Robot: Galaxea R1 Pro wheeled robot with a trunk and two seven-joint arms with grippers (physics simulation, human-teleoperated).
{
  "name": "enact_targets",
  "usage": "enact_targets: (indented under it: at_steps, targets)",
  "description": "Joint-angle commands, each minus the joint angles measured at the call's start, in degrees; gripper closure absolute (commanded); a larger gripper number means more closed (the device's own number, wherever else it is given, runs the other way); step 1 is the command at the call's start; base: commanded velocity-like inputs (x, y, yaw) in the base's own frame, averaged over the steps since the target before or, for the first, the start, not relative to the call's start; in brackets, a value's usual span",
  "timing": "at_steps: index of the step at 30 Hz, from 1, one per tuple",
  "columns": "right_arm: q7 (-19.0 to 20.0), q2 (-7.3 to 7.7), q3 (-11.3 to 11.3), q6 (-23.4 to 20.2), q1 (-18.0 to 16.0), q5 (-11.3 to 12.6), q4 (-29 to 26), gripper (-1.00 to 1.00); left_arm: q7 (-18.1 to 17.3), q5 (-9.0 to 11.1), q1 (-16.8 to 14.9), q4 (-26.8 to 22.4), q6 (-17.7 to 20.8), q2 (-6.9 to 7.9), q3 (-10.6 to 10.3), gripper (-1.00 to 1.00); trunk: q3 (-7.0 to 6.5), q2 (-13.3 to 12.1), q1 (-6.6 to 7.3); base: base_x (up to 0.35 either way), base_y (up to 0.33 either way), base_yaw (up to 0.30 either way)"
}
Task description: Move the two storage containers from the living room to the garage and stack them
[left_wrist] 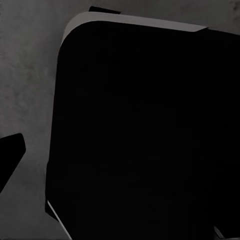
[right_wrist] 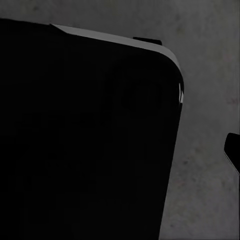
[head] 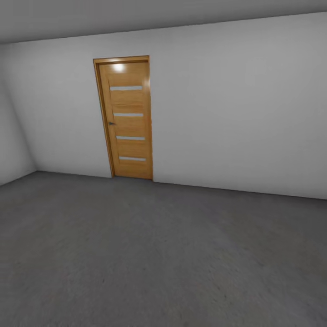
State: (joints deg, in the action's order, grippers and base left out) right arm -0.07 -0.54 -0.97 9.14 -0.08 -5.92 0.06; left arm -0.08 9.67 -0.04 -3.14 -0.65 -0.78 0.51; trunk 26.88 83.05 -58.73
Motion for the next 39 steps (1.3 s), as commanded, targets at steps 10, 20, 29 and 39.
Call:
enact_targets:
  at_steps: [10, 20, 29, 39]
  targets:
    - [-0.02, 0.01, 0.0, 0.17, -0.01, -0.58, 0.02, -1.0, -0.01, 0.44, -0.01, -0.03, -0.06, -0.09, 0.02, -1.0, 0.05, 0.03, 0.0, 0.0, 0.0, 0.277]
    - [0.09, -0.04, 0.01, 0.0, -0.01, -0.54, 0.02, -1.0, -0.01, 0.44, 0.0, -0.03, -0.05, -0.1, 0.02, -1.0, 0.05, 0.03, 0.0, 0.008, 0.0, 0.275]
    - [0.17, 0.16, -0.14, -0.17, -0.01, -0.58, 0.02, -1.0, -0.01, 0.52, 0.0, 0.02, 0.02, -0.17, 0.0, -1.0, 0.05, 0.03, 0.0, 0.238, 0.0, 0.061]
    - [0.9, 0.31, -0.26, -0.09, -0.01, -1.7, 0.02, -1.0, -0.01, 0.61, 0.0, 0.02, 0.12, -0.12, -0.07, -1.0, 0.05, 0.03, 0.0, 0.318, 0.0, 0.002]
